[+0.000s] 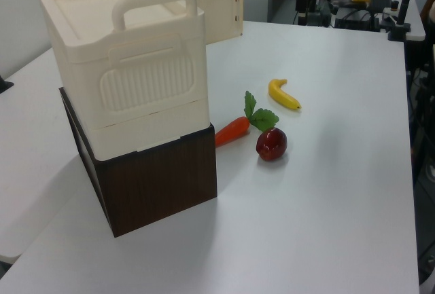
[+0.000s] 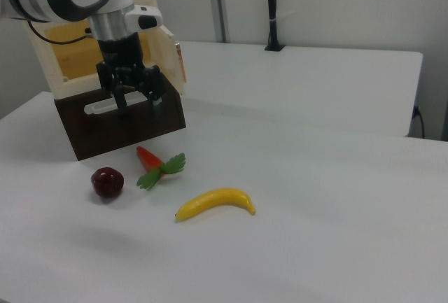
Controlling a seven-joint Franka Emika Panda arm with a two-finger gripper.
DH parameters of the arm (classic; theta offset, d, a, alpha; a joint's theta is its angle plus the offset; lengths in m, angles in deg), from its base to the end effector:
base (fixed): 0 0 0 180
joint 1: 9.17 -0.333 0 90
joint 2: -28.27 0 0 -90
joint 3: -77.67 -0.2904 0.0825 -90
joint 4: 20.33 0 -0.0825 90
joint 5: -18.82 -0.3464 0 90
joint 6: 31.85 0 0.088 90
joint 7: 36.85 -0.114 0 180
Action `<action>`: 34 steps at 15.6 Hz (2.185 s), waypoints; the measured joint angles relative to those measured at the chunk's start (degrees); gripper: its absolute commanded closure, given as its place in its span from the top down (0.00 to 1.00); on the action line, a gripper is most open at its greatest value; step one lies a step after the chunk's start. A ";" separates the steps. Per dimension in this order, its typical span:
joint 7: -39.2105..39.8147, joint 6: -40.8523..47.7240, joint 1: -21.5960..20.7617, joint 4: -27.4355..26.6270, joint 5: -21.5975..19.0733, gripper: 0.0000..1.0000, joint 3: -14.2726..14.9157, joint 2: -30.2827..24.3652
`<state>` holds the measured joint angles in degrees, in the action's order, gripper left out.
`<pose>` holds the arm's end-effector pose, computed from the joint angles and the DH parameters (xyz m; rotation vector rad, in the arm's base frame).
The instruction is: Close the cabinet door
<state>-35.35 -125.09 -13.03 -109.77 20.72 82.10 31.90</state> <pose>0.5393 -0.0077 0.5679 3.1034 0.0283 0.0038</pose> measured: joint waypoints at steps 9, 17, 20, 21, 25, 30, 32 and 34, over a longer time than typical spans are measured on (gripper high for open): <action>0.00 -0.03 1.78 0.03 0.07 0.94 0.04 0.00; 0.00 -0.54 1.78 0.02 0.06 0.00 0.02 0.29; 0.00 -0.73 1.78 0.01 0.06 0.00 0.00 0.58; 0.00 -0.81 1.78 0.01 0.06 0.00 -0.01 0.63; 0.00 -1.52 1.78 0.37 -0.17 0.00 -0.02 1.00; -0.36 -7.92 3.21 3.12 -3.67 0.00 0.03 2.60; -0.36 -13.42 4.07 4.23 -5.58 0.00 0.06 2.81; -0.37 -19.20 4.30 5.39 -7.41 0.00 0.05 2.89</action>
<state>-35.72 -144.29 -8.74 -104.38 13.30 82.15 34.79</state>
